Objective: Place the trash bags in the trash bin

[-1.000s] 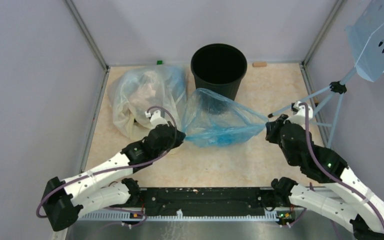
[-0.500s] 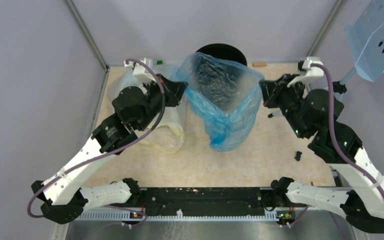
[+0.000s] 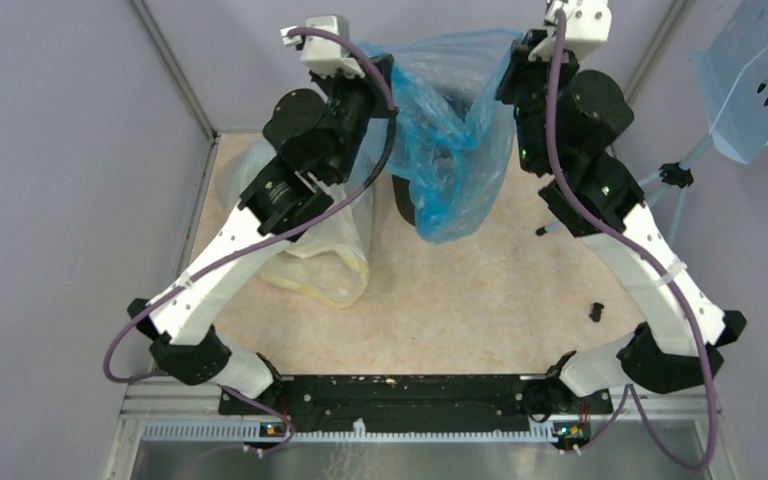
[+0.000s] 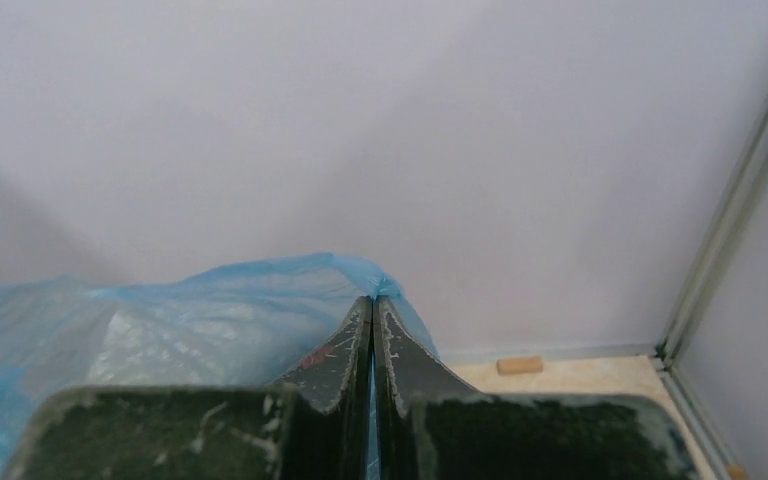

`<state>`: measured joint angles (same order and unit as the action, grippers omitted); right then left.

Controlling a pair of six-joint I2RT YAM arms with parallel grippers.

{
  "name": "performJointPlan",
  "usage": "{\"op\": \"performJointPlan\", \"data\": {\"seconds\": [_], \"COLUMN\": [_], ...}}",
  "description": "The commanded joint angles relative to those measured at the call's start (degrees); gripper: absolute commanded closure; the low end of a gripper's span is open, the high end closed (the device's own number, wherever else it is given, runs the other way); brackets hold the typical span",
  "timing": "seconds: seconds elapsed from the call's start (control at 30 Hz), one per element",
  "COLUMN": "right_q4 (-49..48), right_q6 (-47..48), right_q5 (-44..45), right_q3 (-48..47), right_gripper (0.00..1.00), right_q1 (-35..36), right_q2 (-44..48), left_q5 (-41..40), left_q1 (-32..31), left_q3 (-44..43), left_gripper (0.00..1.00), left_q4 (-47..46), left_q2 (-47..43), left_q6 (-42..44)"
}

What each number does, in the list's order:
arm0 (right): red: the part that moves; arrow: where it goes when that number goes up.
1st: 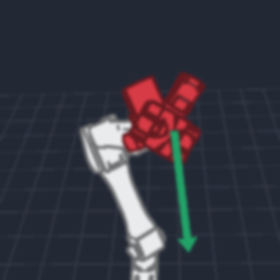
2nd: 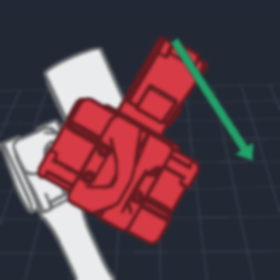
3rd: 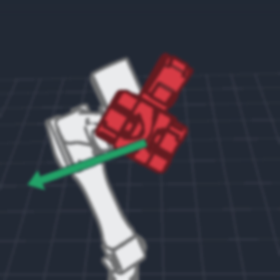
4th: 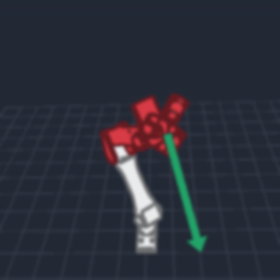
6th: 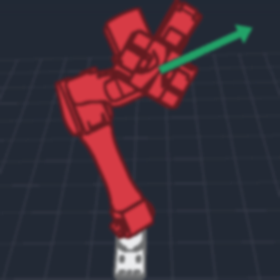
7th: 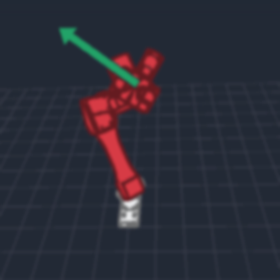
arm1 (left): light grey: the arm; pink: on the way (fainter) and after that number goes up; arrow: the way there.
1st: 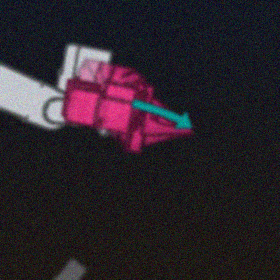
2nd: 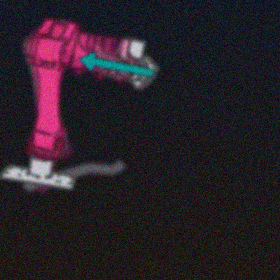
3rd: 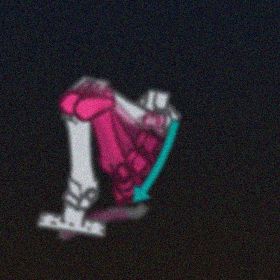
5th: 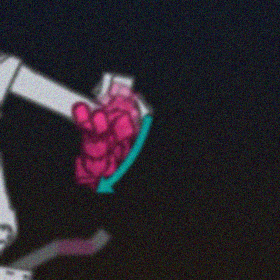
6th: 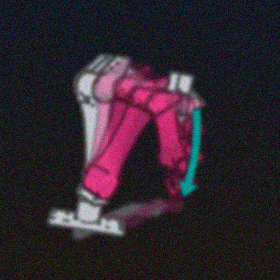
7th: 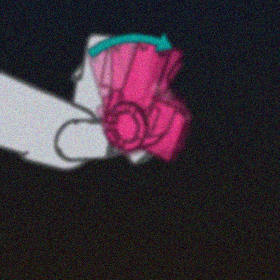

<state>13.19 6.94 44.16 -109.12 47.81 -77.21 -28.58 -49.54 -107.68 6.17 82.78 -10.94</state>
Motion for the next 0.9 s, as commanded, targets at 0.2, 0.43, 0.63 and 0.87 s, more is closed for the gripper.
{"op": "performJointPlan", "data": {"seconds": [0.2, 0.43, 0.63, 0.87], "right_q4": [-1.03, -2.63, -3.92, -0.24], "right_q6": [-0.54, -0.67, -5.26, -12.09], "right_q5": [-3.76, -4.64, -5.04, -2.38], "right_q3": [-25.18, -26.9, -14.5, -1.68], "right_gripper": [1.0, 1.0, 1.0, 1.0], "right_q1": [-13.51, -15.86, -16.0, -16.52], "right_q2": [-15.38, -20.29, -15.99, -9.56], "left_q5": [-5.36, 0.55, 3.49, 10.25], "left_q1": [3.29, 12.3, 14.58, 14.66], "left_q3": [-17.67, -18.76, -6.6, 9.96], "left_gripper": [1.0, 1.0, 1.0, 1.0], "left_q4": [-13.55, -11.76, -11.19, -10.73], "left_q2": [13.65, 16.84, 12.07, 5.4], "left_q6": [13.84, 2.5, -3.36, -12.41]}}
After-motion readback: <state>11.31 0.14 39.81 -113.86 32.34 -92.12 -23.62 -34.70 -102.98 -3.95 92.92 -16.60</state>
